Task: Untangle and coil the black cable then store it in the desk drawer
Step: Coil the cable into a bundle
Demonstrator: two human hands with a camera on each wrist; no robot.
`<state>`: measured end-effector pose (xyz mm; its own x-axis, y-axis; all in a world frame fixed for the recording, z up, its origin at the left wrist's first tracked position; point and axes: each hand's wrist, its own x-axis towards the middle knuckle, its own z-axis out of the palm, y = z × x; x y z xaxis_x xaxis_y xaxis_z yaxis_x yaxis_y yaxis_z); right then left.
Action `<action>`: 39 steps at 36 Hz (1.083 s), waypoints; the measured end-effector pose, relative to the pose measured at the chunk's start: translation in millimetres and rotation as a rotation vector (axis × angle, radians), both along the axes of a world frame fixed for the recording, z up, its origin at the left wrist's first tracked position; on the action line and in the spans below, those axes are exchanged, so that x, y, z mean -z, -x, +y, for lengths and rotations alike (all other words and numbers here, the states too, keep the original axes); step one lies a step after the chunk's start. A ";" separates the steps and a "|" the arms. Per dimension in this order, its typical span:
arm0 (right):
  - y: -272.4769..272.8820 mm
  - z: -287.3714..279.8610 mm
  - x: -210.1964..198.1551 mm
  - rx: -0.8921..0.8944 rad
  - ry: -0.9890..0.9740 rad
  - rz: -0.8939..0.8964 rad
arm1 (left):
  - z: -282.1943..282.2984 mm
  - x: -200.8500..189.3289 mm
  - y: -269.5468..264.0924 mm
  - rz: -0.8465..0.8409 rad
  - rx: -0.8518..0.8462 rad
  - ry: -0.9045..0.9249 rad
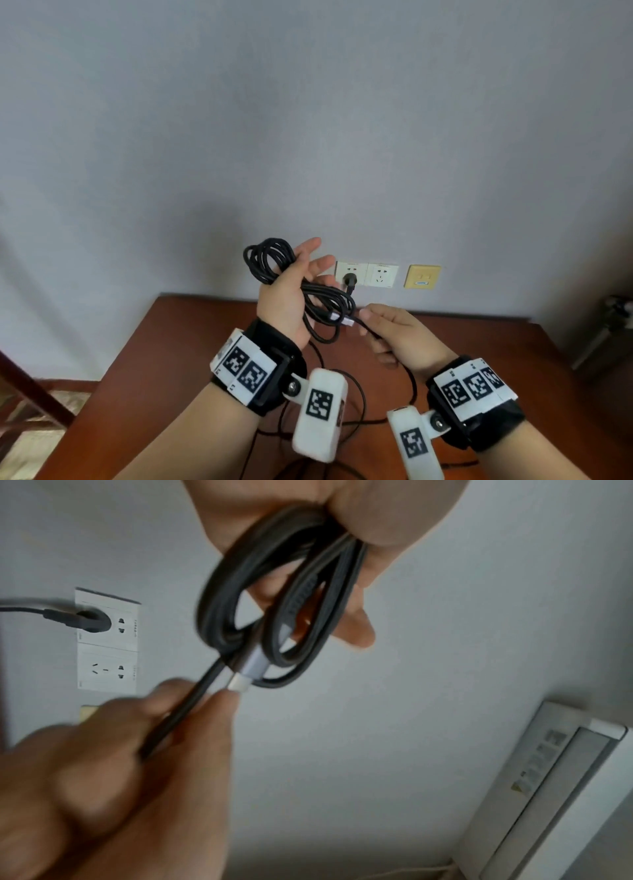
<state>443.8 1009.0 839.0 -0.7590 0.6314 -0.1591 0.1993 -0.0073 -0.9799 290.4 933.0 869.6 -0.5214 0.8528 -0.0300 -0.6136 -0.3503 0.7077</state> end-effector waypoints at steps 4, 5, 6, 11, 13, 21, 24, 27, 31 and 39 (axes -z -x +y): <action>-10.5 5.4 5.6 -0.041 -0.095 -0.101 | 1.9 -2.9 14.4 -0.024 -0.070 -0.005; -12.2 7.6 6.8 -0.026 -0.130 -0.115 | 1.9 -4.2 17.8 -0.046 -0.071 -0.015; -13.9 10.3 7.9 -0.003 -0.174 -0.124 | 1.7 -5.6 21.2 -0.069 -0.070 -0.020; -21.4 22.4 13.0 0.140 -0.320 -0.104 | 0.9 -7.1 31.9 -0.041 -0.083 -0.004; -25.2 28.1 15.9 0.143 -0.337 -0.096 | 0.1 -8.0 33.4 -0.010 -0.085 0.003; -30.0 23.3 -5.5 -0.076 -0.666 -0.119 | -1.1 -5.3 34.0 0.222 -0.108 0.181; -25.4 17.5 -22.5 -0.176 -0.829 -0.114 | -3.1 -7.6 28.1 0.263 -0.060 0.220; -20.4 12.1 -33.9 -0.233 -0.889 -0.099 | -4.0 -9.7 22.4 0.309 0.029 0.263; -14.4 8.0 -45.6 -0.263 -0.902 -0.068 | -5.2 -4.1 13.6 0.427 0.153 0.344; -2.7 4.8 -50.8 -0.078 -0.976 0.081 | -8.4 -1.4 -8.6 0.573 0.284 0.417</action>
<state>446.5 1013.8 889.8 -0.7899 0.4050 0.4604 0.0964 0.8235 -0.5590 299.0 924.6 871.0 -0.3146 0.9338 -0.1703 -0.1374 0.1327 0.9816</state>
